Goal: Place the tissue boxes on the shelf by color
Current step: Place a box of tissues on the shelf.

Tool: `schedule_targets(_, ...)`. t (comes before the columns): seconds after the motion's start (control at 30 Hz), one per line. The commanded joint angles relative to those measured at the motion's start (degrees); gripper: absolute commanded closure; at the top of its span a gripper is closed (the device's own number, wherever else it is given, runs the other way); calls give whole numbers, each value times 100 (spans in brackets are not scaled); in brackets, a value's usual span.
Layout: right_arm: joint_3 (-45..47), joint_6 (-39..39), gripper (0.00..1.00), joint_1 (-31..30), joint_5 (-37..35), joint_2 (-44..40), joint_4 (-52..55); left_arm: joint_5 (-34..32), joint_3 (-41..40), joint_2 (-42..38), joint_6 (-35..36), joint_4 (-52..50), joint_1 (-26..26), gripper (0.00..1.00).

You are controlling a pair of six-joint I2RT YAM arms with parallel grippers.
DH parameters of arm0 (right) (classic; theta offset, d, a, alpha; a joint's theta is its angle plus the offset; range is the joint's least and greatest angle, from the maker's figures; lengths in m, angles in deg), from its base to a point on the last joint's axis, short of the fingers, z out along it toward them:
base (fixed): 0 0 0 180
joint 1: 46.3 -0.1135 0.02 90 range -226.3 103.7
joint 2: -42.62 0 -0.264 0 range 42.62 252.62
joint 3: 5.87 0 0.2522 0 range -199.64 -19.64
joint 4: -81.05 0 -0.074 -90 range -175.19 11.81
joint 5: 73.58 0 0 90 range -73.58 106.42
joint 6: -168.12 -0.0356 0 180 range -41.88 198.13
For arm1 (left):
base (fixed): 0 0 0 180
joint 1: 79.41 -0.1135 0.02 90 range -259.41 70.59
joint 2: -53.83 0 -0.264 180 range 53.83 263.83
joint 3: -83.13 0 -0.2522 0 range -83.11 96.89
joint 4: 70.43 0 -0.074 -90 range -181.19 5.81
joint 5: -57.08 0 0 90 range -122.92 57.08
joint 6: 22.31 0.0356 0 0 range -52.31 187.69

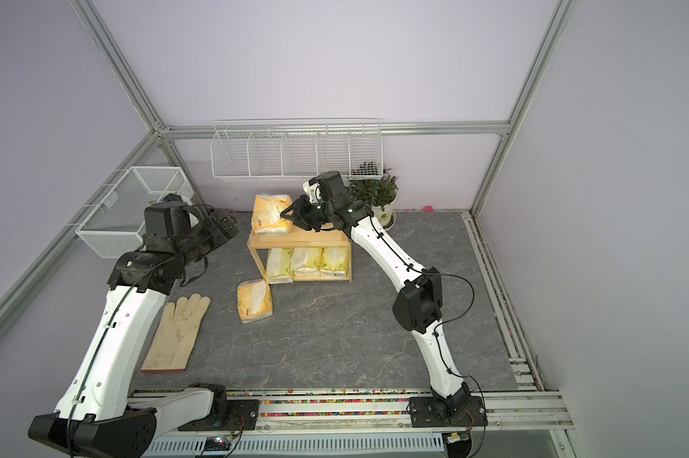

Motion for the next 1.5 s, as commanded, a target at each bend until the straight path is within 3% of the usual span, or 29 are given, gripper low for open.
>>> schedule_targets(0.0,-313,-47,70,-57,-101,198,172,110,-69,-151,45,-55,-38,0)
schedule_targets(0.23,-475,-214,66,-62,-217,494,72,171,-263,-276,16,14,-38,0)
schedule_targets(0.43,-693,-219,34,-75,-251,637,146,219,-334,-297,10,40,-38,0)
schedule_targets(0.57,-702,30,25,-75,-368,503,413,260,-322,-299,15,57,-38,0)
schedule_targets(0.83,-693,880,22,-65,-1237,-13,1404,329,-286,-320,60,51,-38,0)
schedule_targets(1.47,-936,554,24,-305,-966,422,922,443,-424,-422,51,122,-38,0)
